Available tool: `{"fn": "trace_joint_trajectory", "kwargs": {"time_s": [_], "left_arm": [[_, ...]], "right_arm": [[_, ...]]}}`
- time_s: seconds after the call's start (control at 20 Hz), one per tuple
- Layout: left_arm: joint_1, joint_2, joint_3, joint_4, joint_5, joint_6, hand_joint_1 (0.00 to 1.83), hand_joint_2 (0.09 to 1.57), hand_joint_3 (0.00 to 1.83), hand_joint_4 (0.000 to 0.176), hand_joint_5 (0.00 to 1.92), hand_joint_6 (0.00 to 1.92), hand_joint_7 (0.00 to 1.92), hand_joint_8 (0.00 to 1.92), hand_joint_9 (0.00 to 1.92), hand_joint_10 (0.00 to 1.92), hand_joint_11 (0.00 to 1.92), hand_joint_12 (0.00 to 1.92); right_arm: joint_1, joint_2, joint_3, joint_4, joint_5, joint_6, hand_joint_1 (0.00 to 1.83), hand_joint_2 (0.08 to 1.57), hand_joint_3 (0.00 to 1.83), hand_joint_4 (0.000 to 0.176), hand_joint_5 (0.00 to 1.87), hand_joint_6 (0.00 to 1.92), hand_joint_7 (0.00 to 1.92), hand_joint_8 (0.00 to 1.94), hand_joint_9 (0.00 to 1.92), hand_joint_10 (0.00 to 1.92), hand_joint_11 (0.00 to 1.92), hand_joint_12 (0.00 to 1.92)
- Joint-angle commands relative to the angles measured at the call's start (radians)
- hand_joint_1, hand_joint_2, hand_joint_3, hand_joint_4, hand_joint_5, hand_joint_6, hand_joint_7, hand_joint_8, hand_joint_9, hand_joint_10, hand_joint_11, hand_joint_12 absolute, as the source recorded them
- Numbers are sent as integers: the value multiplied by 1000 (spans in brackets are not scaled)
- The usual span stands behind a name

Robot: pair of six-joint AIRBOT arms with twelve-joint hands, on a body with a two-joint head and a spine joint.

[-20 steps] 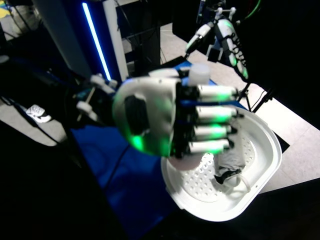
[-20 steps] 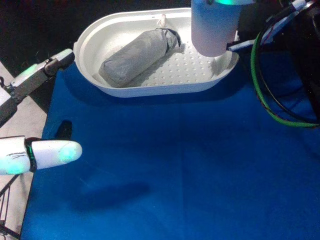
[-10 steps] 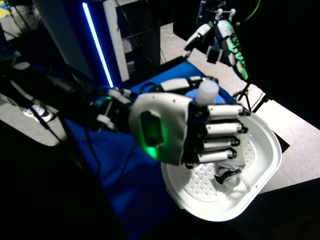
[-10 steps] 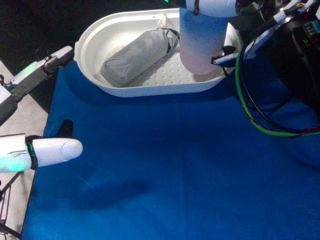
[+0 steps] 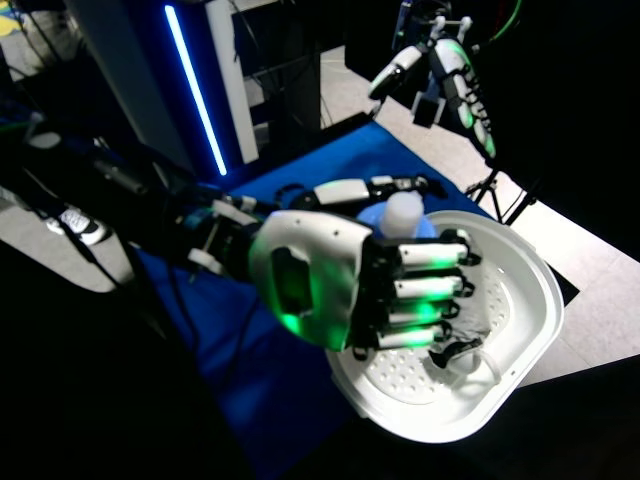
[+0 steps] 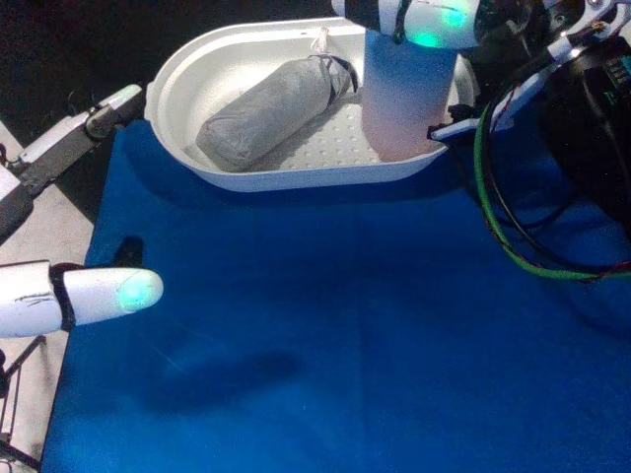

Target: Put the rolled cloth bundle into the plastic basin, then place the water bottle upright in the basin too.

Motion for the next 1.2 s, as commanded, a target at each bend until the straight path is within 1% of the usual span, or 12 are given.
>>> {"fn": "trace_joint_trajectory", "kwargs": {"time_s": [0.0,0.1,0.25,0.45,0.7,0.75,0.9,0.95,1.0,1.05,1.1,1.15], "left_arm": [[-10,-7,3,-3,-131,-11,544,859,2,176,0,0,0,0,0,0,0,0],[-10,-7,3,-3,-132,-12,561,856,0,176,0,0,0,0,0,0,0,0],[-10,-8,3,-3,-133,-13,551,857,0,176,0,0,0,0,0,0,0,0],[-10,-8,3,-3,-133,-13,545,853,0,176,0,0,0,0,0,0,0,0],[-10,-7,1,-7,-132,-13,544,855,1,176,0,0,0,0,0,0,0,0],[-10,-6,0,-9,-133,-13,536,848,0,176,0,0,0,0,0,0,0,0],[-9,1,0,-22,-140,-13,558,826,0,176,0,0,0,0,0,0,0,0],[-9,6,-1,-26,-144,-13,550,827,0,174,0,0,0,0,0,0,0,0],[-9,12,-3,-31,-149,-12,549,826,0,156,0,0,0,0,0,0,0,0],[-9,17,-4,-35,-153,-11,555,834,0,156,0,0,0,0,0,0,0,0],[-9,22,-6,-41,-156,-7,552,843,3,175,0,0,0,0,0,0,0,0],[-9,26,-10,-46,-160,-3,537,857,9,176,0,0,0,0,0,0,0,0]], "right_arm": [[11,1,7,-5,142,21,831,1050,0,23,653,0,801,7,720,209,262,1238],[9,1,7,-5,140,23,833,1033,0,33,580,0,749,0,718,180,284,1243],[2,1,7,-4,139,34,829,1013,0,31,491,0,675,0,667,94,270,1077],[-16,-8,47,-10,139,163,765,1021,0,37,434,0,630,1,660,53,193,1213],[-20,-3,40,-31,139,163,757,1021,1,48,417,0,612,0,632,34,144,1211],[-20,5,32,-41,139,163,758,1028,0,41,393,0,592,0,617,17,125,1119],[-22,57,-14,-98,139,163,750,1020,0,44,339,0,504,0,533,0,106,836],[-22,76,-28,-118,139,162,758,1005,0,60,322,0,448,0,473,0,88,756],[-23,104,-48,-143,139,162,732,988,1,76,316,0,382,0,414,0,86,662],[-23,127,-64,-156,139,162,725,986,0,88,313,0,340,0,370,0,62,649],[-23,156,-86,-169,140,156,713,986,0,99,291,0,288,0,279,0,3,639],[-23,185,-110,-173,140,123,716,990,1,105,271,0,260,1,227,0,0,568]]}}
